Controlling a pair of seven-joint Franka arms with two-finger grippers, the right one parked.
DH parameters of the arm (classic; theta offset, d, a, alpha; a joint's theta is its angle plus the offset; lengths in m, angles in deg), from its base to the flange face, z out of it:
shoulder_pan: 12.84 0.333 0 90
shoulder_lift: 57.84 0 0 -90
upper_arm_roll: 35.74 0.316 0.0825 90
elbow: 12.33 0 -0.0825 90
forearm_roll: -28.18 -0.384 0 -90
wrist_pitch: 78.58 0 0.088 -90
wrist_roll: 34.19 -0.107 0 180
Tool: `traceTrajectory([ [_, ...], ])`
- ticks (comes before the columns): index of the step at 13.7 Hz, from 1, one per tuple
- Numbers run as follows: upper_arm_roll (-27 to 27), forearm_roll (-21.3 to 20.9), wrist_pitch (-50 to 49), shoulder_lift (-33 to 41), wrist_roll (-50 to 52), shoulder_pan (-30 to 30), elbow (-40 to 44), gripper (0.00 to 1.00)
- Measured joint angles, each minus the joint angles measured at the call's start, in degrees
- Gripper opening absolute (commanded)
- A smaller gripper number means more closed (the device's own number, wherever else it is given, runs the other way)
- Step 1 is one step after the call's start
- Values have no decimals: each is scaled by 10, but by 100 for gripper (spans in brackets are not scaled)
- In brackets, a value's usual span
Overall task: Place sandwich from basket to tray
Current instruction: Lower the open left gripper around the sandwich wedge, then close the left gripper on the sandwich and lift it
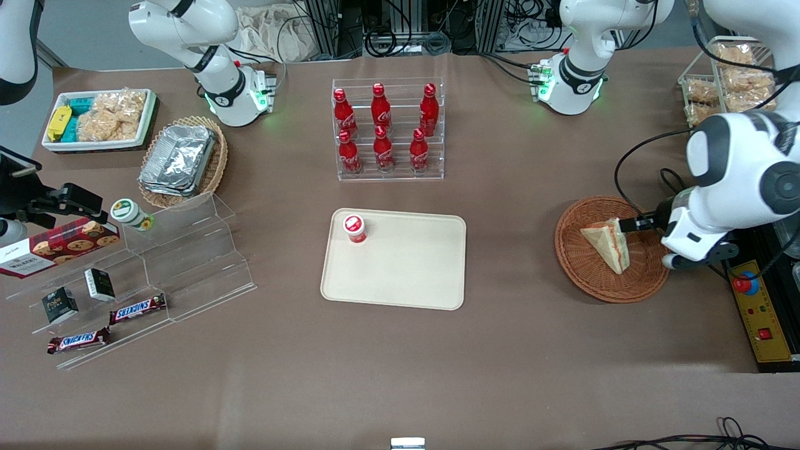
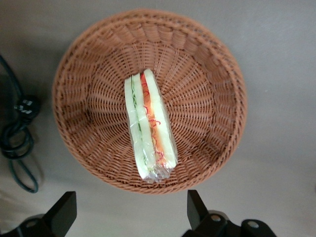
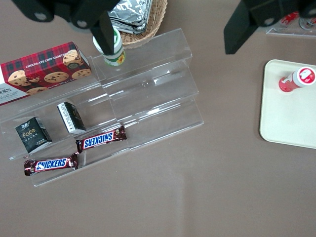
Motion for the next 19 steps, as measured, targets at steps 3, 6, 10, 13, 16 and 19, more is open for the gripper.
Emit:
traceTrajectory([
  [3,0,1,56,-21,9,0,-39,100],
  [6,0,1,93,-52,15,0,-45,100],
  [10,1,3,139,-92,29,9,-48,100],
  [13,1,4,148,-105,34,10,-50,97],
  [16,1,22,148,-106,46,10,-50,68],
  [19,0,37,149,-106,48,10,-50,40],
])
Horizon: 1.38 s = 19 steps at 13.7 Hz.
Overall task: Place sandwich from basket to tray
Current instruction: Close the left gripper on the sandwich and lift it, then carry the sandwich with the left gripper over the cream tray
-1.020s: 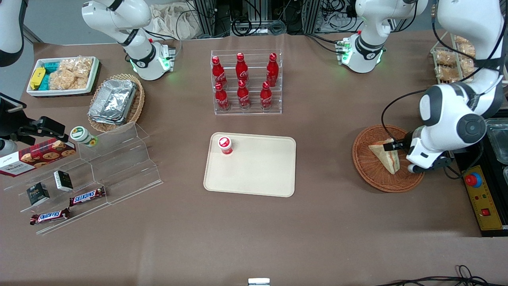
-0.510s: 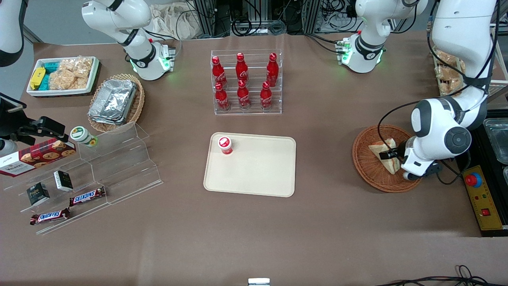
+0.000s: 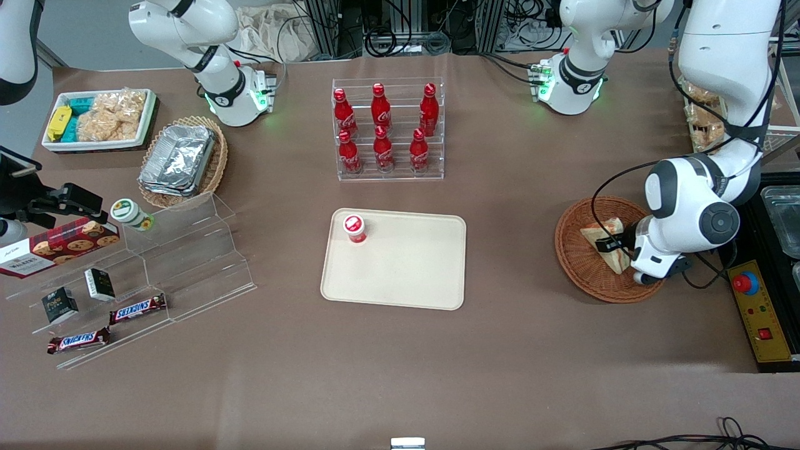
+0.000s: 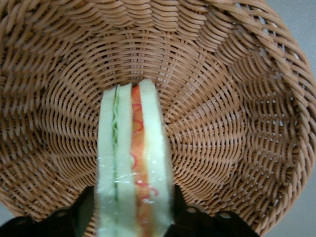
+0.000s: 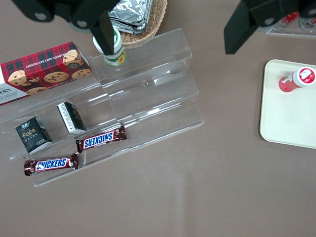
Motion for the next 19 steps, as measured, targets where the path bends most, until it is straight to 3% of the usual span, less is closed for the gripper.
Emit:
traceTrajectory([
  [2,-1,1,0,1,12,-1,3,36],
  [11,-15,1,-83,18,28,-21,73,36],
  [19,-25,2,-91,39,126,-163,103,36],
])
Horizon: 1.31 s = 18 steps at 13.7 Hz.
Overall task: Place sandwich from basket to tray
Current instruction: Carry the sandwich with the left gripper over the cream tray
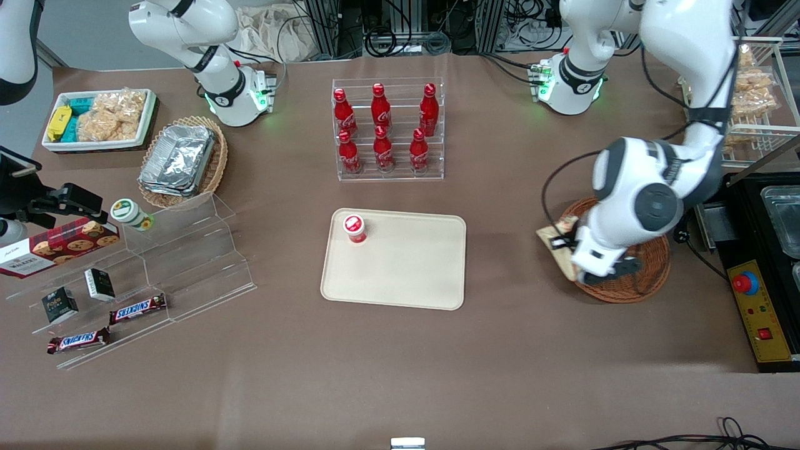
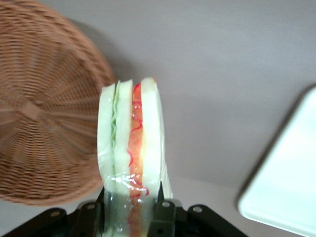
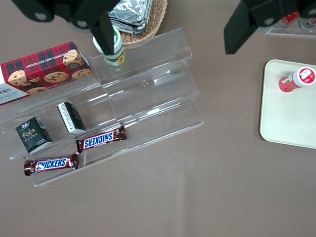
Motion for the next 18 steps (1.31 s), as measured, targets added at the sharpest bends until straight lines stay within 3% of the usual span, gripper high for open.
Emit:
traceTrajectory([
  [5,-12,14,1,-27,68,-86,56,36],
  [11,-14,22,1,-119,113,-168,182,33],
  [15,-22,17,-22,-178,71,-186,235,33],
  [18,-26,-18,-95,-190,16,-187,246,33],
])
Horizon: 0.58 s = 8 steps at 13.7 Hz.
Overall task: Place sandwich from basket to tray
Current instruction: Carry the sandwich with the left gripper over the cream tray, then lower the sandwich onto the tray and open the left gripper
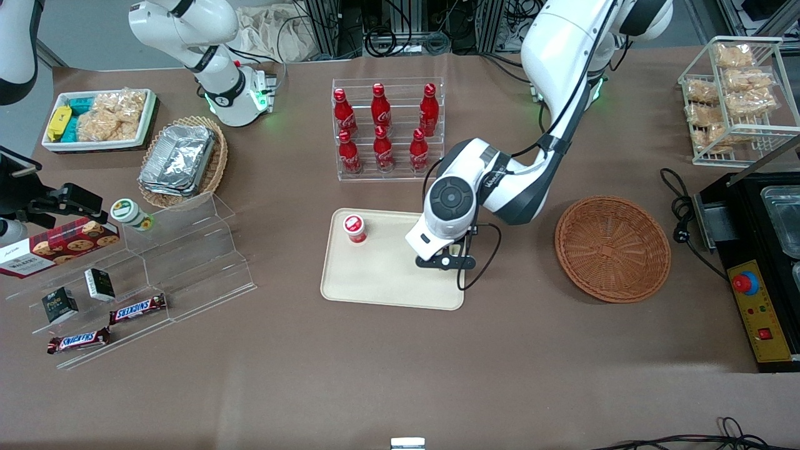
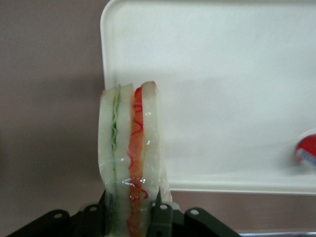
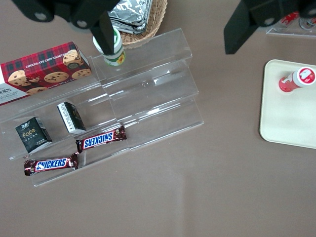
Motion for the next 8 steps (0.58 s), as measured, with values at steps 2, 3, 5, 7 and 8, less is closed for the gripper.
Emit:
traceTrajectory([
  [2,-1,-6,-12,-4,-19,-1,0,33],
  [3,-1,-6,-11,-10,-24,-2,2,34],
  [5,-1,-8,-10,-35,-28,-4,21,34],
  [7,0,-12,-10,-66,-32,-4,51,34],
  [8,1,-18,-10,-79,-34,-4,61,34],
])
